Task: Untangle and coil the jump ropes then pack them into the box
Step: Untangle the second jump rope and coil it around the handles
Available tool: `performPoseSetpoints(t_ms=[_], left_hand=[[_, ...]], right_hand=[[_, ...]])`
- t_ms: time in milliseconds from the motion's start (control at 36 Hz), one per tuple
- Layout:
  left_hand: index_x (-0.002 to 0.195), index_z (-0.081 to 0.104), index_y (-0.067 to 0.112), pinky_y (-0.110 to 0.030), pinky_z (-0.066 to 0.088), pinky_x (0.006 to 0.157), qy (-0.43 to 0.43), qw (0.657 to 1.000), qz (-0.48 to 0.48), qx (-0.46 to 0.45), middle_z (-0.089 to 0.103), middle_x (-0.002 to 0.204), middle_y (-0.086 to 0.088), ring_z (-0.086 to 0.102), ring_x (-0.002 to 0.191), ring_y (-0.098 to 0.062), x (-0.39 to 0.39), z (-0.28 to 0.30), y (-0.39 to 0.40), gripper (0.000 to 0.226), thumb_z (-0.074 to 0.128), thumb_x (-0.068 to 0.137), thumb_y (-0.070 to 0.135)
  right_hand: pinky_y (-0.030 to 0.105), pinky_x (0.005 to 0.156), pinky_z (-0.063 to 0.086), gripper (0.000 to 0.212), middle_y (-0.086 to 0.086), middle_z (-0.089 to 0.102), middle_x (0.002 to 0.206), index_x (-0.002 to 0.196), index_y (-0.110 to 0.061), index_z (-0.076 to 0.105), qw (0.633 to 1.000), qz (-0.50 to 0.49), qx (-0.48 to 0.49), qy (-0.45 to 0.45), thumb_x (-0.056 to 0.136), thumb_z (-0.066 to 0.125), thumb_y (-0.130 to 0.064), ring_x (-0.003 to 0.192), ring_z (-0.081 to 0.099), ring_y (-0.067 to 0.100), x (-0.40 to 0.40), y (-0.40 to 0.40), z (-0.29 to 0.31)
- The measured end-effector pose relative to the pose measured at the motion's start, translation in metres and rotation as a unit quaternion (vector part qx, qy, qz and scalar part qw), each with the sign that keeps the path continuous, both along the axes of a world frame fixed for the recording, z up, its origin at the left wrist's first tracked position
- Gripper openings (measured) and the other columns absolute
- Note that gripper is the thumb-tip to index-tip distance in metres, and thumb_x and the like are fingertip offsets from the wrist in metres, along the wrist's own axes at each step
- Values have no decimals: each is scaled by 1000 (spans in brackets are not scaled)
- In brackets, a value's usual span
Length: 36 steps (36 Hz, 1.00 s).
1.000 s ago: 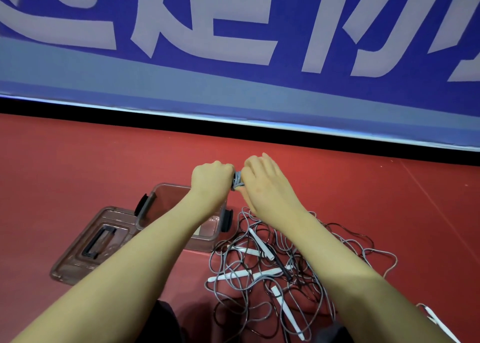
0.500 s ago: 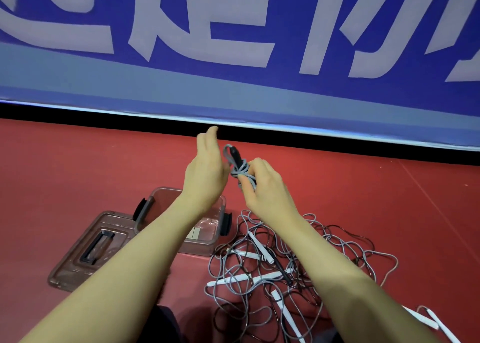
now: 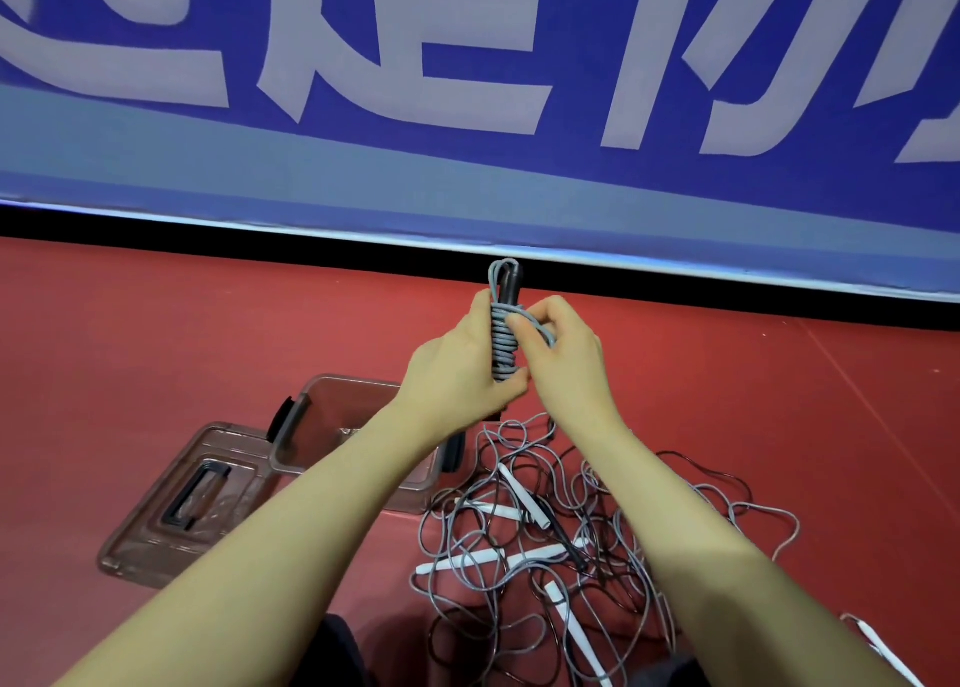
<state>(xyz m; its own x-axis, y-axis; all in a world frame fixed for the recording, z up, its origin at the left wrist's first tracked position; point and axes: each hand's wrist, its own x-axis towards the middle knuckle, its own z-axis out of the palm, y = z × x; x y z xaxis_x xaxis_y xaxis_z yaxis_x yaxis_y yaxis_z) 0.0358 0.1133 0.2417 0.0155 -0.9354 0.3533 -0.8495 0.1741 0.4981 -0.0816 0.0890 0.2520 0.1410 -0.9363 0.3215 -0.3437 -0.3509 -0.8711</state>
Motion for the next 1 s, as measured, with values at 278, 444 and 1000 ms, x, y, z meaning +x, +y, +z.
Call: performPoseSetpoints(t_ms=[278,444,1000], left_hand=[[138,28,14,-40,41,66,41,998,51,-23,52,114,-11,50,89,-39,6,-16,-11,70,48,71,1],[115,36,20,-44,47,63,48,996,61,-44,55,96,-5,52,86,-34,13,-13,-11,44,54,76,11],[102,26,16,-21,42,57,283,953,-10,111,45,100,-9,49,71,-17,1,-4,-7,52,66,72,5]], right_hand=[[16,51,31,13,-24,52,50,83,-10,66,996,76,-16,50,90,62,-20,51,44,1,2,4,2],[16,57,35,10,-15,57,68,96,-12,66,988,120,-27,89,93,57,-14,60,46,2,1,0,3],[19,82,53,35,-5,68,88,91,-21,63,977,56,115,-170,87,48,11,85,65,9,4,-9,1]])
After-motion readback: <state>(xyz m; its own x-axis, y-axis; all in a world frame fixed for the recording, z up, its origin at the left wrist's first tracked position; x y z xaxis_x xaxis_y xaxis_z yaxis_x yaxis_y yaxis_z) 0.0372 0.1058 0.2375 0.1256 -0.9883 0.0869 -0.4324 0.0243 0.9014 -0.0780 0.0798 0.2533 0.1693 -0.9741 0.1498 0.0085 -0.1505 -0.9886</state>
